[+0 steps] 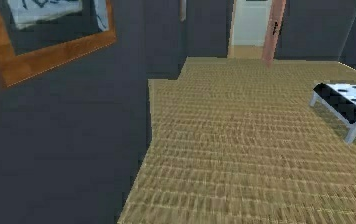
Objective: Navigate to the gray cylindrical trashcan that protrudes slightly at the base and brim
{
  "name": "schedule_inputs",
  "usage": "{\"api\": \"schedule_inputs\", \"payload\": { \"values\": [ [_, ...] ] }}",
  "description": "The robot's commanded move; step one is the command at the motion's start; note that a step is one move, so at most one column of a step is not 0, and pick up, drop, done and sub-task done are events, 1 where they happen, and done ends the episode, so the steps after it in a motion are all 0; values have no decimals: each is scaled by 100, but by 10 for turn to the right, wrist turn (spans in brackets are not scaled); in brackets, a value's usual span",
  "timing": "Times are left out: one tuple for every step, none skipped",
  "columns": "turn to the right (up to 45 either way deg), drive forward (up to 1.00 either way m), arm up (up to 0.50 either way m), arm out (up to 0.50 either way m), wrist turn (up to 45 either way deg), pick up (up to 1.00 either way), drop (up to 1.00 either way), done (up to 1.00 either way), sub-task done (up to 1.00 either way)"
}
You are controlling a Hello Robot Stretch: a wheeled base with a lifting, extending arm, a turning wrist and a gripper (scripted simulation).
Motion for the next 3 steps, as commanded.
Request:
{"api": "schedule_inputs", "payload": {
  "values": [
    [180,0,0,0,0,0,0,0,0],
    [0,100,0,0,0,0,0,0,0],
    [0,100,0,0,0,0,0,0,0]
  ]
}}
